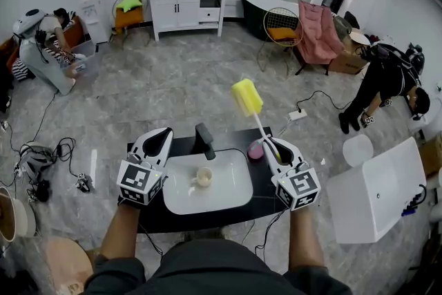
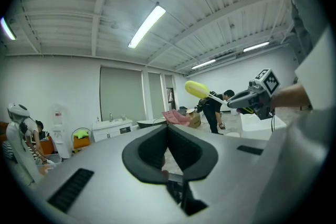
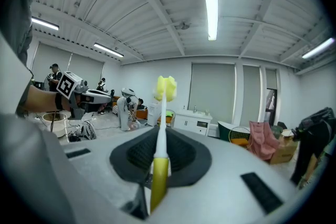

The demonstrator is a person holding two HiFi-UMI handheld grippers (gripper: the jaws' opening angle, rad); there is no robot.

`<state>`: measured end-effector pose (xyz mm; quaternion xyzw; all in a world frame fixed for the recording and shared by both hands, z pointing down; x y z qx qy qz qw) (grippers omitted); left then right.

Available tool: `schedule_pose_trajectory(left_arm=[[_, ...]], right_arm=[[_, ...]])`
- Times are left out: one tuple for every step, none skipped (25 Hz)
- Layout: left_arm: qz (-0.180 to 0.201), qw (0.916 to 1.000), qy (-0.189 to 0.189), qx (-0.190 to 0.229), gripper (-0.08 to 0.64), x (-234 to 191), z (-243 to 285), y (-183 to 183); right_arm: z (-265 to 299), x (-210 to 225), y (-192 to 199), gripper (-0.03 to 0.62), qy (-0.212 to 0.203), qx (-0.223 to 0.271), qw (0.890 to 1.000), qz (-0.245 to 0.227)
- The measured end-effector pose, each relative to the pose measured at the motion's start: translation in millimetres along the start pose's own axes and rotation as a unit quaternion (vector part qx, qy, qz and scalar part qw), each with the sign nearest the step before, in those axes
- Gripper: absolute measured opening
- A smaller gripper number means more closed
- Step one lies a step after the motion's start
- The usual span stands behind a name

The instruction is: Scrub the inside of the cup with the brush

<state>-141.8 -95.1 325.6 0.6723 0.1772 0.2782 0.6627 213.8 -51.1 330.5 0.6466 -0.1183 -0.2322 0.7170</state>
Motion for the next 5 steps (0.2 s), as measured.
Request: schedule_pose_trajectory(left_arm=[[0.0, 1.0, 0.0, -0.001, 0.003, -0.1, 0.6, 1.2], [0.0, 1.0, 0.001, -0.001, 0.003, -0.1, 1.3, 2.2], [-0.001, 1.0, 0.001, -0.002, 0.003, -0.2, 2.2, 3.0], [-0.001, 1.0, 0.002, -0.003, 0.003, -0.3, 3.1, 3.8], [-0.002, 1.0, 0.002, -0.005, 0.003, -0.4, 4.0, 4.6]], right_arm=[[0.7, 0.3, 0.7, 0.037, 0.0, 0.0, 1.0, 0.0], [1.4, 0.7, 1.2, 0.037, 0.0, 0.0, 1.0, 0.0], [2.1, 1.3, 1.7, 0.037, 0.0, 0.0, 1.0, 0.0], [2.8, 1.9, 2.0, 0.037, 0.0, 0.0, 1.0, 0.0], [3.5, 2.6, 2.3, 0.037, -0.001, 0.0, 1.0, 0.0]])
Point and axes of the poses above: the fingertips, and each gripper's own axes: z forward along the fingers, x to its right, y out of its underside, the point moved 10 cm from there along -z, backward along the fingers, and after that the axes turned 3 degrees about x, right-handed, at the moved point
